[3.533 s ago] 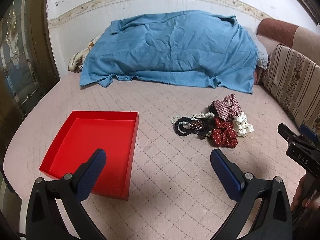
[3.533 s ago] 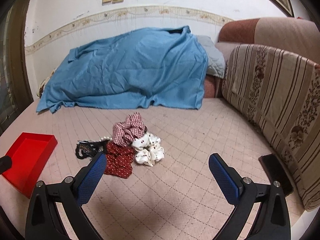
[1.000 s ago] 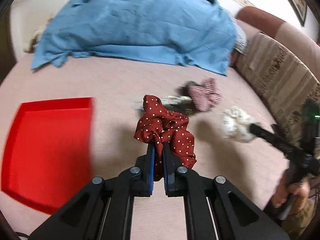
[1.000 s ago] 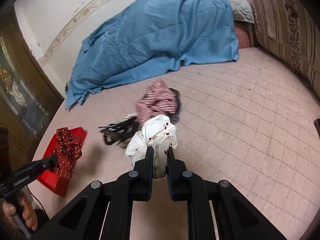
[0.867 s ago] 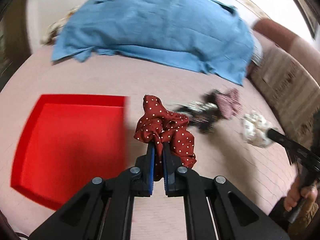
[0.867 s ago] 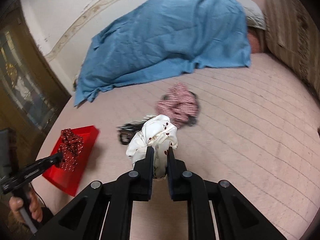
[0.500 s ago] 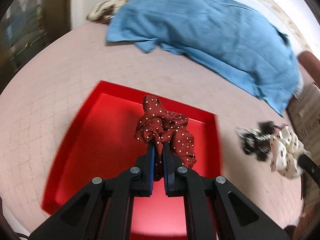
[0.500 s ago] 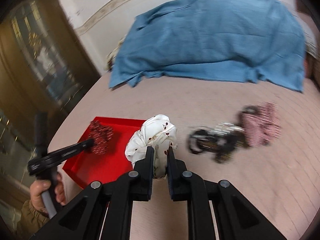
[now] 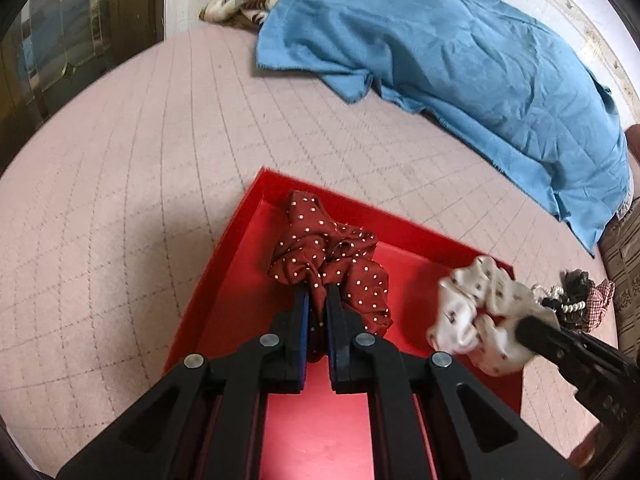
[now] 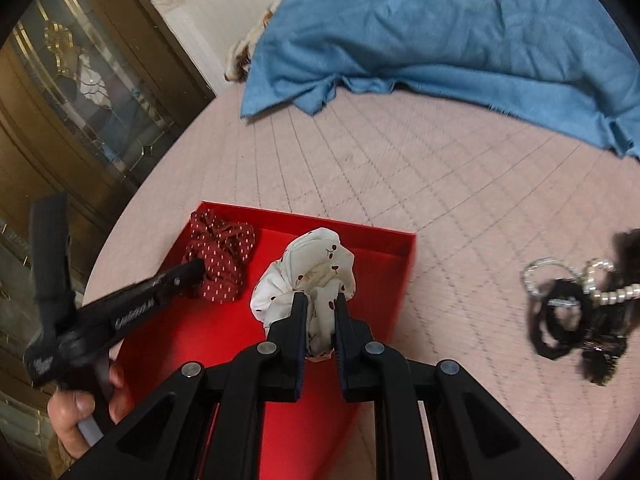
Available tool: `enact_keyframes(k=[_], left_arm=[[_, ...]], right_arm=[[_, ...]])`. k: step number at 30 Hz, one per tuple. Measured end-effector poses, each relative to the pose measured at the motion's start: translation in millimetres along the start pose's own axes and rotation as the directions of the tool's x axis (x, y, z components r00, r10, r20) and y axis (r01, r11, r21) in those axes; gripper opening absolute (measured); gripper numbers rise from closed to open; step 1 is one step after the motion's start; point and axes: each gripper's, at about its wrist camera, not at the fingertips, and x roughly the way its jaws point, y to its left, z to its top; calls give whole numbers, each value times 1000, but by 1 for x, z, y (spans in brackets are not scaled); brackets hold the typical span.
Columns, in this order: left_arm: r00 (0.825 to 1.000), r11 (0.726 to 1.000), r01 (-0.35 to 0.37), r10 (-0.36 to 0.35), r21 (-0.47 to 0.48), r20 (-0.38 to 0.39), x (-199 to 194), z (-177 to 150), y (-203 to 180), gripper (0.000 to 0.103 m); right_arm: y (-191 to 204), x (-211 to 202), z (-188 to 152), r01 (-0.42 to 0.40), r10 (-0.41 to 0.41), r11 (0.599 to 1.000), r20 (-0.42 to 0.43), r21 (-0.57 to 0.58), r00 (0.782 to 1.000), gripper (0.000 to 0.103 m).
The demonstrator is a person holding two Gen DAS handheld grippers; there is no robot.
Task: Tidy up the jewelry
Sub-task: 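Carry both scrunchies over the red tray and lower them inside, then open both tools to release the scrunchies in the tray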
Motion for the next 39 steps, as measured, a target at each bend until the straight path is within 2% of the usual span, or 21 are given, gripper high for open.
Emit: enact_keyframes(k=[5,13,16,18,21,28,33,39], left_arm=[[999,999,34,-34,-13,11,-1,3,4,8],[996,997,77,-76,-29,40,-7,4,7,14],[994,996,88,-86,-33,60,-12,4,8,33],[992,995,97,-94,-32,82,-17,3,8,45],[988,995,99,-97,-12,121,-25,0,5,49],[981,999,-26,19,30,193,-38,-10,-8,58],[970,994,-82,65,66,233,-50,-21,-23,63],[977,989,-101,78,109,198,-67,-41,-54,63]], right_arm=[[7,18,4,19,-19,1000,-18,-13,1000,14],[15,32,4,43,-44,998,-32,-35,999,16],[16,31,2,44,-46,998,-31,-43,998,24],[20,26,2,46,-47,997,-17,-58,999,38],[25,18,1,59,-58,995,5,-84,998,44],[20,-16,-8,74,-70,993,47,-89,996,51],[-2,-53,-23,102,-98,993,76,-58,992,55],[-40,-97,-45,184,-180,982,111,-33,977,59]])
